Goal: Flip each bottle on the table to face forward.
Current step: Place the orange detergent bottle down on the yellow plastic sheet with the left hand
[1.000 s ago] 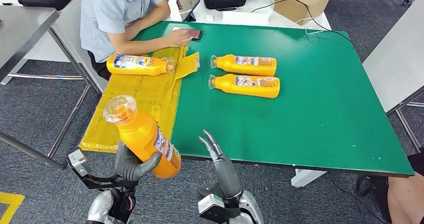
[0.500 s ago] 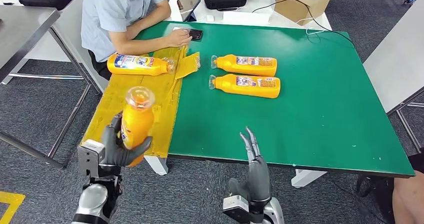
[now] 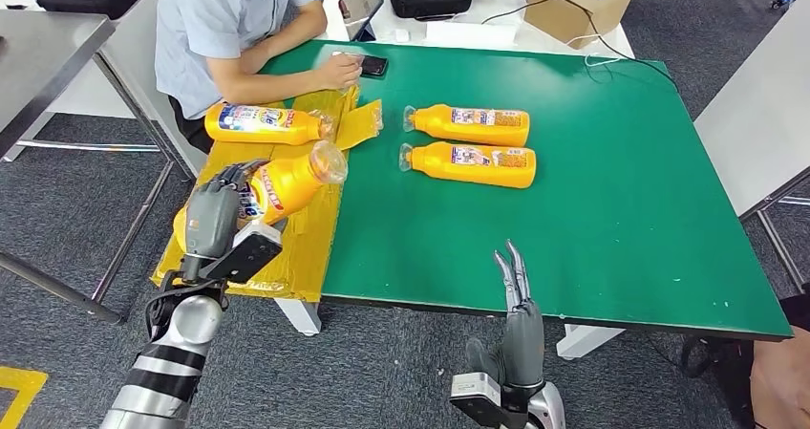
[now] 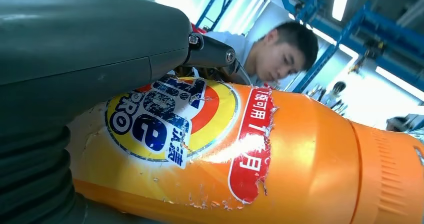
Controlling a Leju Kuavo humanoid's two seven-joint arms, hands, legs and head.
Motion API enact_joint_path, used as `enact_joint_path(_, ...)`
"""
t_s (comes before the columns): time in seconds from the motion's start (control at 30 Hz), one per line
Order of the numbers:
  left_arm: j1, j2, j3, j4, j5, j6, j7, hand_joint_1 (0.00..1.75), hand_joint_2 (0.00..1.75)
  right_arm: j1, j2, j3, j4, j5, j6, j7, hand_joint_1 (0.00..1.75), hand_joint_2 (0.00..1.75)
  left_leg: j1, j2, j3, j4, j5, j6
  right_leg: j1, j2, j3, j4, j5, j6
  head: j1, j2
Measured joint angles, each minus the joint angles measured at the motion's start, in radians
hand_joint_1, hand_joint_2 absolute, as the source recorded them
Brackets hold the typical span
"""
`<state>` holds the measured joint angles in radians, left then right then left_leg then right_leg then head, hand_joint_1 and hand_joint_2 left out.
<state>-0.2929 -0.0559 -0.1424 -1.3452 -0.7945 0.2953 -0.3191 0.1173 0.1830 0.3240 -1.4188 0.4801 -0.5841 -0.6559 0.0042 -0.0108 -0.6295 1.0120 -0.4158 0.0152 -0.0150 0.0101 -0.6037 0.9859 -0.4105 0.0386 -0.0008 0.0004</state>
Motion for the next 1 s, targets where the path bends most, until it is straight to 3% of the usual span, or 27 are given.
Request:
enact_joint_path(0.17, -0.114, 0.019, -0.059, 0.214, -0.145, 0.038, 0.024, 1.75, 1.75, -0.025, 0.001, 0.001, 0.005, -0.003, 0.027, -0.001, 0.0, 0.0, 0.0, 0.001, 0.0, 0.0, 0.0, 0.0, 0.0, 0.0, 0.0, 0.0, 0.0, 0.0, 0.0, 0.0)
enact_joint_path(0.4, -0.196, 0.038, -0.086, 0.443, -0.16, 0.007, 0.004, 1.75, 1.75, -0.04, 0.001, 0.001, 0.024, -0.016, 0.042, -0.003, 0.0, 0.0, 0.0, 0.001, 0.0, 0.0, 0.0, 0.0, 0.001, 0.001, 0.0, 0.001, 0.0, 0.0, 0.0, 0.0)
enact_joint_path(0.67, -0.242, 0.05, -0.097, 0.658, -0.194, 0.017, 0.04, 1.75, 1.75, -0.055, 0.001, 0.014, 0.048, -0.014, 0.043, -0.017, 0.0, 0.0, 0.0, 0.001, 0.0, 0.0, 0.0, 0.0, 0.0, 0.001, 0.0, 0.001, 0.0, 0.0, 0.0, 0.0)
enact_joint_path(1.0, -0.29, 0.043, -0.076, 0.805, -0.169, 0.065, 0.073, 1.71, 1.75, -0.065, 0.001, 0.028, 0.061, -0.015, 0.047, -0.011, 0.0, 0.0, 0.0, 0.001, 0.002, 0.0, 0.0, 0.0, 0.0, 0.001, 0.003, 0.0, 0.0, 0.0, 0.0, 0.0)
